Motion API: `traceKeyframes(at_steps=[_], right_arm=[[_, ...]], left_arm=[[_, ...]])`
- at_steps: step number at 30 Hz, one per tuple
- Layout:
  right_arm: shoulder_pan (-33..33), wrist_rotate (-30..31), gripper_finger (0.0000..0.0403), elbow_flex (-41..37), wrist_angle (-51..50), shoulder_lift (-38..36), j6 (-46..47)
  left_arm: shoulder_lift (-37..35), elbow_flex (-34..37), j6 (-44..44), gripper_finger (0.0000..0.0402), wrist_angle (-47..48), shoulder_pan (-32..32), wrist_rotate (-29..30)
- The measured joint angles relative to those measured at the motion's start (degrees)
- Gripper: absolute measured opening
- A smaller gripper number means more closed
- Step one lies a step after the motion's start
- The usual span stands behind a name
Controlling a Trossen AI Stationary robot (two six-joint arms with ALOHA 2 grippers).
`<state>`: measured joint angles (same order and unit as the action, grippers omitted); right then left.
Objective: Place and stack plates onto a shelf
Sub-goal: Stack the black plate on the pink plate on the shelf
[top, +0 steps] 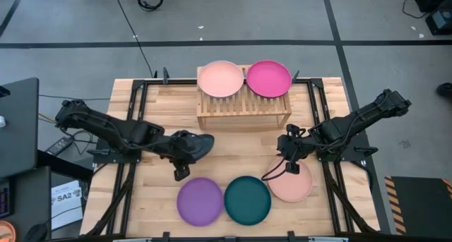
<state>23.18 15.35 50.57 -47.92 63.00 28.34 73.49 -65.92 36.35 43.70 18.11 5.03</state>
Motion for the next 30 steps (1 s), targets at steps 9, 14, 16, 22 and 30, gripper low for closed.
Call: traceKeyframes(at_steps=[9, 14, 16, 22, 30], right_arm=[[0.02, 0.00, 0.0105, 0.00, 8.82, 0.00, -7.75], [-0.11, 0.02, 0.0105, 0.00, 19.17, 0.00, -18.44], [-0.11, 0.02, 0.0105, 0.00, 23.89, 0.00, -21.71], [-2.08, 0.02, 0.0105, 0.00, 37.39, 0.00, -28.19], [-8.69, -9.97, 0.0105, 0.00, 46.88, 0.08, -31.92]], left_arm=[[0.00, -0.95, -5.02, 0.0020, -4.56, 2.50, -0.34], [0.00, -0.95, -9.65, 0.0020, -8.29, 2.93, -0.26], [0.00, -0.95, -11.63, 0.0020, -9.63, 2.93, -0.21], [0.00, -0.95, -17.92, 0.0020, -14.20, 2.93, -0.30], [-0.02, -0.95, -23.16, 0.0020, -16.37, 2.93, -0.41]])
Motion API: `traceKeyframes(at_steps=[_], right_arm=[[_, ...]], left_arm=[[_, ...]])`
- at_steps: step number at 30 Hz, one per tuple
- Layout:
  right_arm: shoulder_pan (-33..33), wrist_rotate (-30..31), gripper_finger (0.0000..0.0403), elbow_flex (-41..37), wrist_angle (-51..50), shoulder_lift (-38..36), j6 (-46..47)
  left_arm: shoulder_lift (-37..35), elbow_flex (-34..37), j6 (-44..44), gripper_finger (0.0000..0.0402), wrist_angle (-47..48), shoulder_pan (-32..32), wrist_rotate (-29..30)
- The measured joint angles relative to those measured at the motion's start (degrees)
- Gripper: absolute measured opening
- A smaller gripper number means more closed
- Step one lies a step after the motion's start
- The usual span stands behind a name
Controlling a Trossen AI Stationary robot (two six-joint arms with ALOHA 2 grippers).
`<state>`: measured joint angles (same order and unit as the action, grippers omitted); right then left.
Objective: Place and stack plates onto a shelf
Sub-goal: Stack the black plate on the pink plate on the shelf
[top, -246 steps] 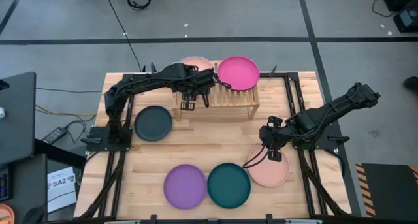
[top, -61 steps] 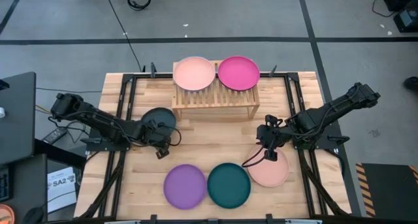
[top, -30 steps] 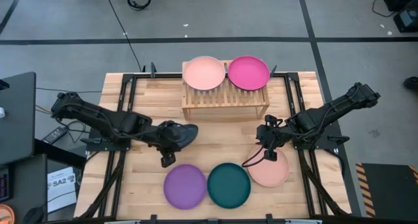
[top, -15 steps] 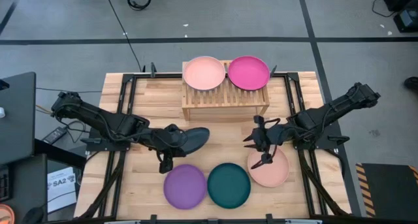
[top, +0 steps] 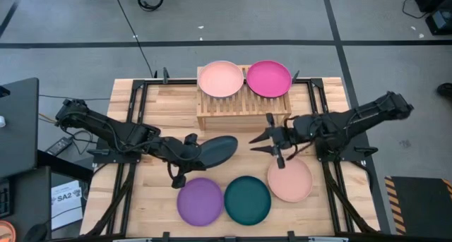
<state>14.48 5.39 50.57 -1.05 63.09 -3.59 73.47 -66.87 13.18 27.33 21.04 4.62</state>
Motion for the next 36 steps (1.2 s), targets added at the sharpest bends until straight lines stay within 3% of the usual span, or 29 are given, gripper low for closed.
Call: traceKeyframes(at_steps=[5, 11, 22, 36], right_arm=[[-4.95, -10.08, 0.0105, 0.00, 2.25, 1.35, -0.07], [-9.40, -17.28, 0.0105, 0.00, 3.92, 4.46, -1.30], [-12.56, -26.27, 0.0105, 0.00, 9.69, 11.55, -6.90], [-12.86, -31.43, 0.0099, 0.04, 11.97, 16.59, -6.99]], left_arm=[[0.00, 0.00, -1.00, 0.0020, -0.63, -0.02, -0.02], [0.00, 0.00, -1.00, 0.0020, -1.07, -0.02, -0.02], [0.00, 0.00, -0.93, 0.0020, -0.77, -0.07, -0.37], [0.00, 0.02, -0.82, 0.0021, -0.77, -0.22, -1.06]])
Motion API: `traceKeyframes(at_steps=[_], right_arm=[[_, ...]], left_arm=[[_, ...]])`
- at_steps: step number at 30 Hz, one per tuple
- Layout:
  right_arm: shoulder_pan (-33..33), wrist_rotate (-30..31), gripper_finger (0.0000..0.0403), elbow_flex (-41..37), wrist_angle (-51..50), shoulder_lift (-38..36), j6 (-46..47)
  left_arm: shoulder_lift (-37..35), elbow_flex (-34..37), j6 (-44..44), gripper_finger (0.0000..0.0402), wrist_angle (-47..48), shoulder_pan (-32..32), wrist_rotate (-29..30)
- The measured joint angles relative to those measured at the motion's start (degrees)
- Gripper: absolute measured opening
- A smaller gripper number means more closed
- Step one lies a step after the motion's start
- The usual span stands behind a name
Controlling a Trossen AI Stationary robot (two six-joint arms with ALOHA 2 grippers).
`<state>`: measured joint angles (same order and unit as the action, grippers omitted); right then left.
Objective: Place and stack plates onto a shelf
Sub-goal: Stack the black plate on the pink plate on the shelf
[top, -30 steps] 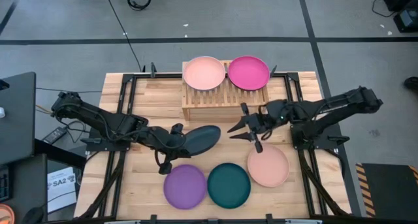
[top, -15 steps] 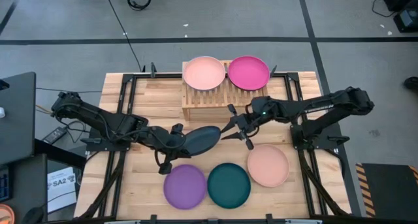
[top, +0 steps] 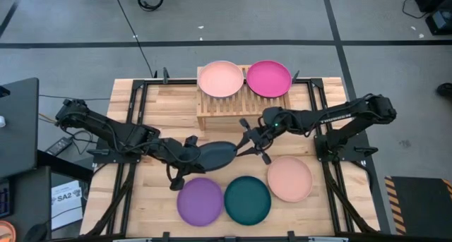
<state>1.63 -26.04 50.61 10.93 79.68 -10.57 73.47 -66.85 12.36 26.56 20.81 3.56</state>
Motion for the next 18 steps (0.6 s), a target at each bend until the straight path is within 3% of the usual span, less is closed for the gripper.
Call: traceKeyframes(at_steps=[18], right_arm=[[0.11, -1.70, 0.0045, -0.07, 0.82, 0.86, -0.46]], left_arm=[[-0.07, 0.00, -0.19, 0.0021, -0.08, -0.67, -0.10]])
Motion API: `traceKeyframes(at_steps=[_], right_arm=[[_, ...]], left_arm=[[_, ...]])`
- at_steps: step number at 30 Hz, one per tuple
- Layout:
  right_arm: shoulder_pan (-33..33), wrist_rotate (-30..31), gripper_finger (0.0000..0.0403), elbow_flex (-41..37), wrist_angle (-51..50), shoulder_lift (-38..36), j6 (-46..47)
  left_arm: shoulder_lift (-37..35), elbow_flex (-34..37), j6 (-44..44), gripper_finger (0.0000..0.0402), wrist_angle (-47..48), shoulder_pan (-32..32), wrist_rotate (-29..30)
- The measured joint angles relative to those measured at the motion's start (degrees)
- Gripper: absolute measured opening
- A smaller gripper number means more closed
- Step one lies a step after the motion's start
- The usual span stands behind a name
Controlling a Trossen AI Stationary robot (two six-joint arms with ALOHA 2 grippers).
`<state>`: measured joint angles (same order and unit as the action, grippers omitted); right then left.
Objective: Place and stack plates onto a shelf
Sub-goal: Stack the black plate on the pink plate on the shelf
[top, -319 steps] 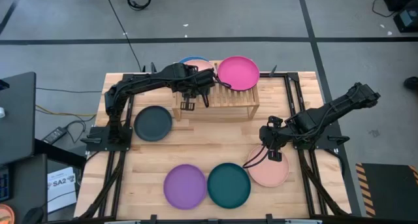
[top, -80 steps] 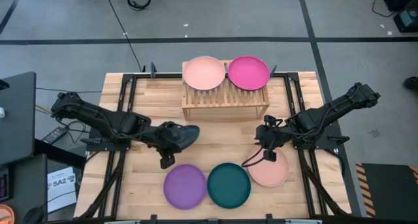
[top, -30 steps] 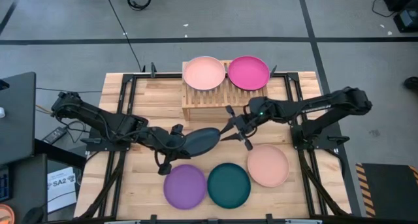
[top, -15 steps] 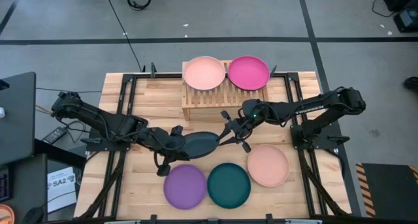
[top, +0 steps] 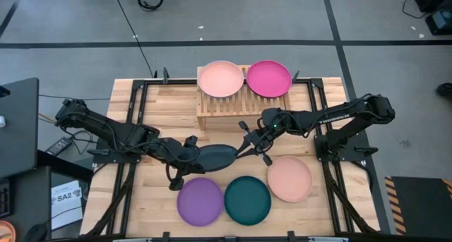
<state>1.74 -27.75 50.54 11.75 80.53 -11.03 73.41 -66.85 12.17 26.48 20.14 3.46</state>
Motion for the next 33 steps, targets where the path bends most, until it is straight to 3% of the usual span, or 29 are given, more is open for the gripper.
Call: traceKeyframes(at_steps=[12, 27, 33], right_arm=[[0.04, 0.10, 0.0041, -0.11, -0.53, 0.00, 0.44], [-0.04, 1.53, 0.0046, -0.02, 0.45, 0.00, 0.34], [-0.04, 1.26, 0.0076, 0.03, 0.53, 0.00, 0.18]], left_arm=[[-0.04, 0.00, 0.01, 0.0044, -0.30, -0.10, 1.56], [0.04, 0.00, 0.06, 0.0020, -0.07, -0.07, 0.47], [0.09, 0.00, 0.06, 0.0019, -0.23, -0.07, 0.98]])
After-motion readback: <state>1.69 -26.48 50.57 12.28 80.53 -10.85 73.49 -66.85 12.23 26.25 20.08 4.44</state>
